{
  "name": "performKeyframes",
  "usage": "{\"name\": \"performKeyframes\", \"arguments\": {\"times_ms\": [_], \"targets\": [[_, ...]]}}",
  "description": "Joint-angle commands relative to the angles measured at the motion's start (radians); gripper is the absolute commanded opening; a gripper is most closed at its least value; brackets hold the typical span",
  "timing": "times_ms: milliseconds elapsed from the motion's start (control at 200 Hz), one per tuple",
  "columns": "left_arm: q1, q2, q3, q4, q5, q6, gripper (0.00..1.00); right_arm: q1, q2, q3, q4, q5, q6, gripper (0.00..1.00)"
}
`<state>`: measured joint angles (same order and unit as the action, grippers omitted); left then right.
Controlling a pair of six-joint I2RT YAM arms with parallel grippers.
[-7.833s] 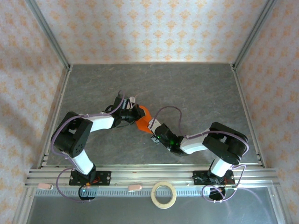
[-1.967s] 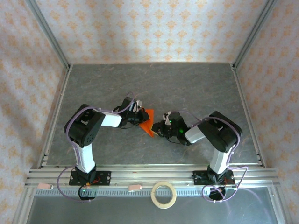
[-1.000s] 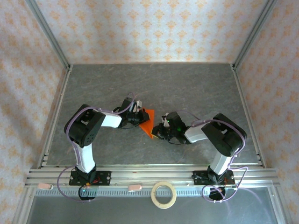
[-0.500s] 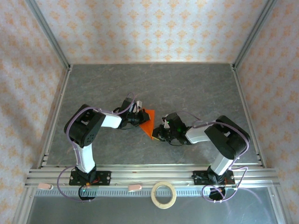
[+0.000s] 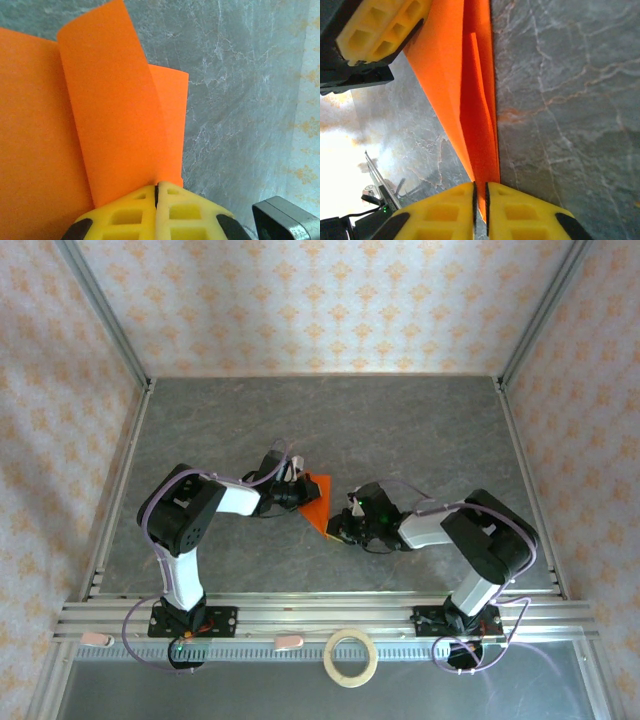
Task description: Fold a paper plane with a square sheet of paper (pick it up from the middle)
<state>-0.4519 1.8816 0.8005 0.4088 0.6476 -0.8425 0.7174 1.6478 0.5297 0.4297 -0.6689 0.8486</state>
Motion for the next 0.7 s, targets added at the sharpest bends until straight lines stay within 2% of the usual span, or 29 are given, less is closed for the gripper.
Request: {"name": "performKeyframes", "arguments": {"times_ms": [0, 20, 85, 140, 390, 555, 696], "targets": [[0.002, 0.005, -0.049, -0.094, -0.083, -0.003, 0.00, 0.007, -0.020, -0.018, -0.068, 0.027, -0.013, 0.17], [0.002, 0.004, -0.051, -0.092, -0.082, -0.004, 0.00, 0.007, -0.019, -0.020, -0.069, 0.031, -0.015, 0.16], [0.001, 0.001, -0.057, -0.084, -0.085, -0.011, 0.00, 0.006, -0.012, -0.028, -0.065, 0.031, -0.020, 0.04], [-0.002, -0.002, -0.064, -0.073, -0.086, -0.019, 0.00, 0.005, -0.009, -0.030, -0.055, 0.021, -0.019, 0.02], [-0.014, -0.005, -0.073, -0.058, -0.093, -0.037, 0.00, -0.016, -0.107, -0.027, -0.017, 0.010, -0.004, 0.17], [-0.017, -0.012, -0.077, -0.053, -0.100, -0.044, 0.00, -0.039, -0.128, 0.000, -0.039, 0.041, -0.013, 0.20], [-0.018, -0.012, -0.075, -0.053, -0.099, -0.046, 0.00, -0.041, -0.079, 0.052, -0.005, 0.012, -0.005, 0.02]]}}
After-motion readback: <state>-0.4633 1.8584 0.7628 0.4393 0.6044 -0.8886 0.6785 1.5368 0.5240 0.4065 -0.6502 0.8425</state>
